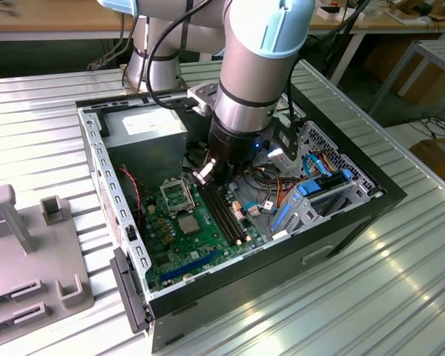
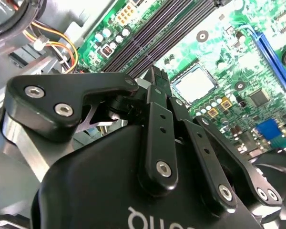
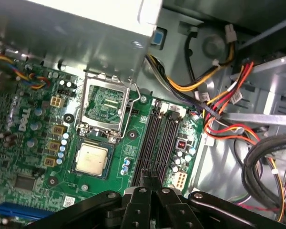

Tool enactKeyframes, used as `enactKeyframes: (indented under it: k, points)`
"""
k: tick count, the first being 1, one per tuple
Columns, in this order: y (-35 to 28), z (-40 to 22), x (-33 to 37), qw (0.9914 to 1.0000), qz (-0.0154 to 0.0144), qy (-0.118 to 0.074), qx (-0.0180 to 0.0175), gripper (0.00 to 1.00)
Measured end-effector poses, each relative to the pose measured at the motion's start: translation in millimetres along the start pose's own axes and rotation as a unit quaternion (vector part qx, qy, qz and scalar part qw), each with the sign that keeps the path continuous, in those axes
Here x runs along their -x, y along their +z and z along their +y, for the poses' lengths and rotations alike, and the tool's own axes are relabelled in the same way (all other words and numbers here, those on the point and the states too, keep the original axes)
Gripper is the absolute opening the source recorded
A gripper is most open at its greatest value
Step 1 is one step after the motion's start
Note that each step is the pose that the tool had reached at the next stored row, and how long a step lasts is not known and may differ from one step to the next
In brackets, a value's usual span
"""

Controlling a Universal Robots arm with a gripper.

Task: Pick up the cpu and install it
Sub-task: 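Close the cpu cover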

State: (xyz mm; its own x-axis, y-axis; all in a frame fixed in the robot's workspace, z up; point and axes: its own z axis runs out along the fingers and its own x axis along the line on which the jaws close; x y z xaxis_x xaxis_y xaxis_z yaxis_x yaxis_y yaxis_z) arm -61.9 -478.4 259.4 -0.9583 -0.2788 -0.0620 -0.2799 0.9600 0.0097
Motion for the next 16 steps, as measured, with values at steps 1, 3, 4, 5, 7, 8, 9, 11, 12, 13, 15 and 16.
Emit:
enactKeyframes:
  k: [1, 3, 4, 5, 7, 8, 9, 11, 12, 13, 15, 16]
  points:
    - [0.1, 0.7, 0.9, 1.0, 0.0, -0.001, 0.0001, 0.11]
    - [0.2, 3.3, 2.9, 1.0, 0.0001, -0.001, 0.0001, 0.11]
    - [0.3, 4.8, 3.7, 1.0, 0.0002, -0.001, 0.0001, 0.11]
    - [0.5, 7.5, 5.4, 1.0, 0.0001, -0.001, 0.0002, 0.11]
    - [0.6, 8.2, 6.5, 0.99997, 0.0003, -0.008, 0.0006, 0.11]
    - [0.6, 8.3, 6.4, 0.99982, 0.0004, -0.019, 0.0012, 0.11]
    - [0.6, 8.3, 6.4, 0.99962, 0.0004, -0.027, 0.0018, 0.11]
    - [0.7, 8.3, 6.5, 0.99895, 0.0006, -0.046, 0.0029, 0.11]
    - [0.8, 8.2, 6.5, 0.99791, 0.0008, -0.064, 0.0041, 0.11]
    - [0.9, 8.2, 6.5, 0.99694, 0.0009, -0.078, 0.0049, 0.11]
    - [1.1, 8.2, 6.5, 0.99532, 0.0011, -0.096, 0.0061, 0.11]
    - [1.2, 8.2, 6.5, 0.99438, 0.0012, -0.106, 0.0066, 0.11]
